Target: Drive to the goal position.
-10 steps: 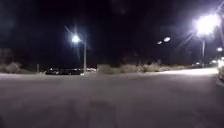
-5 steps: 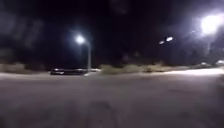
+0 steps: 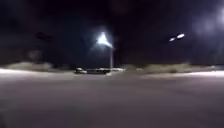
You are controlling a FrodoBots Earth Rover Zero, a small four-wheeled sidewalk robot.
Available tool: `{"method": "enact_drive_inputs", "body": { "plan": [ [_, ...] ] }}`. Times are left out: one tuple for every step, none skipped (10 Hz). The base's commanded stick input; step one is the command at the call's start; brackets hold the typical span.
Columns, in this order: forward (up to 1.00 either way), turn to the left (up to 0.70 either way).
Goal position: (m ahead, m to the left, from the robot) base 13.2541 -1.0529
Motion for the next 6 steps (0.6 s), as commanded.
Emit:
{"method": "enact_drive_inputs", "body": {
  "plan": [
    [0.7,0.27],
    [0.7,0.27],
    [0.7,0.27],
    [0.7,0.27],
    [0.7,0.27],
    [0.7,0.27]
  ]
}}
